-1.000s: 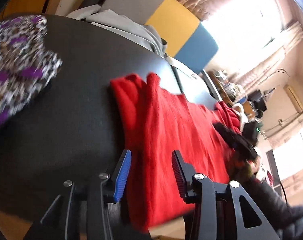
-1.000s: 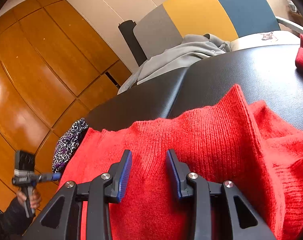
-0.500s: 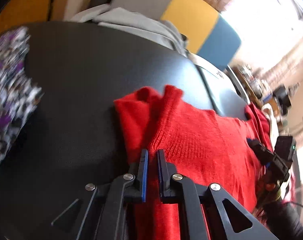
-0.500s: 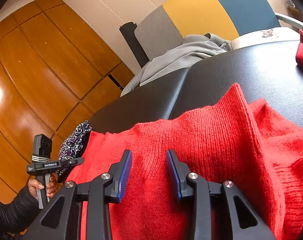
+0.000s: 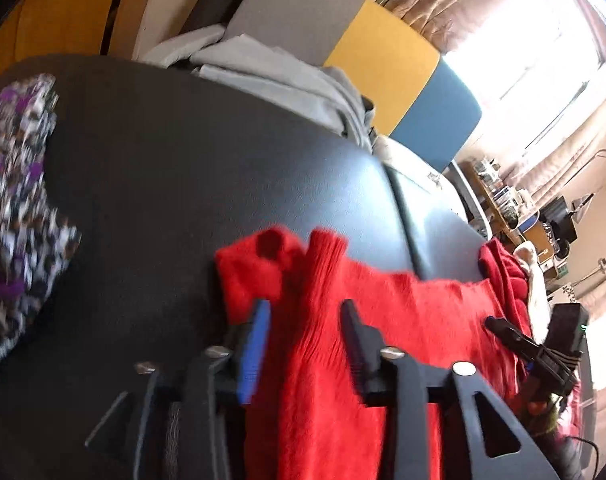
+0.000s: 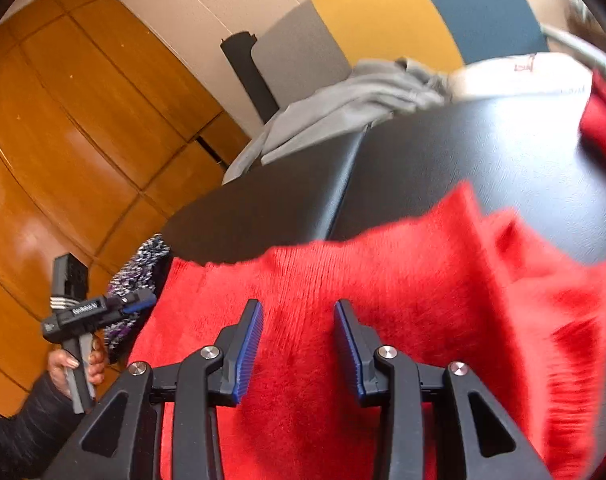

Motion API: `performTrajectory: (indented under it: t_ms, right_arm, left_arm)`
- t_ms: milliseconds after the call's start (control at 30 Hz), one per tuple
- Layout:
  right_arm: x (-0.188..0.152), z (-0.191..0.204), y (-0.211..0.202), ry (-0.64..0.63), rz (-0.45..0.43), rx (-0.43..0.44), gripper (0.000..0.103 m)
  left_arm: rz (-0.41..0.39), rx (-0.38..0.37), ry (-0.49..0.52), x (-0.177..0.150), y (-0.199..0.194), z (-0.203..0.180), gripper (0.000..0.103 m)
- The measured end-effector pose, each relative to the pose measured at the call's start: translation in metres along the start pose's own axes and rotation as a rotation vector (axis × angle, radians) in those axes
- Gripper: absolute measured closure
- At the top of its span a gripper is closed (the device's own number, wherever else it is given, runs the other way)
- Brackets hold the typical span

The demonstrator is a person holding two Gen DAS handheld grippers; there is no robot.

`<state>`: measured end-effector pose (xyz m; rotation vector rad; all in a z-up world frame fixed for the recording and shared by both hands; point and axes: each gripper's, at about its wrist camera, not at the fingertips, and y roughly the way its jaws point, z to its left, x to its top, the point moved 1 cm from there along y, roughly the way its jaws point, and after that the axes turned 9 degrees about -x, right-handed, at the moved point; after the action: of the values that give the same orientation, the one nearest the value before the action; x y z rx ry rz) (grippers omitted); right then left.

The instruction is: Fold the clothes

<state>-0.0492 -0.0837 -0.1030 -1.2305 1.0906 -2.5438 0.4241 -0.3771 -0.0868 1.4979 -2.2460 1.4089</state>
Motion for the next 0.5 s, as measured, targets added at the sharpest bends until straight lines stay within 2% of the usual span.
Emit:
performTrajectory:
  t_ms: [100,233,267,300,333,400,433,500]
  right_arm:
    - [0.014,0.013,-0.005,-0.110,-0.003,-0.093,0.065]
    - [0.026,0.024,0.025,-0.185,0.110,-0.169,0.065]
    - [0.027,0.024,0.037,-0.187,0.143,-0.184,0.065]
    - [0.028,0.024,0.045,-0.187,0.160,-0.193,0.065]
    - [0.028,0.025,0.053,-0.195,0.170,-0.205,0.065]
    - [0.028,0.027,0.062,-0.232,0.149,-0.251,0.082]
    - [0.028,0.029,0.061,-0.237,0.130,-0.266,0.095]
    - [0.029,0.031,0.056,-0.240,0.112,-0.274,0.098]
  left_arm:
    - [0.036,0.041,0.060,0.006,0.015,-0.008,0.052]
    - [0.073,0.069,0.100,0.009,0.035,-0.013,0.053]
    - [0.074,0.081,0.118,0.010,0.037,-0.015,0.058]
    - [0.075,0.098,0.141,0.010,0.040,-0.016,0.069]
    - [0.061,0.109,0.149,0.009,0.038,-0.016,0.096]
    - [0.023,0.127,0.154,0.005,0.031,-0.014,0.096]
    - [0.004,0.137,0.156,0.003,0.028,-0.014,0.096]
    - [-0.033,0.145,0.144,-0.001,0.020,-0.009,0.096]
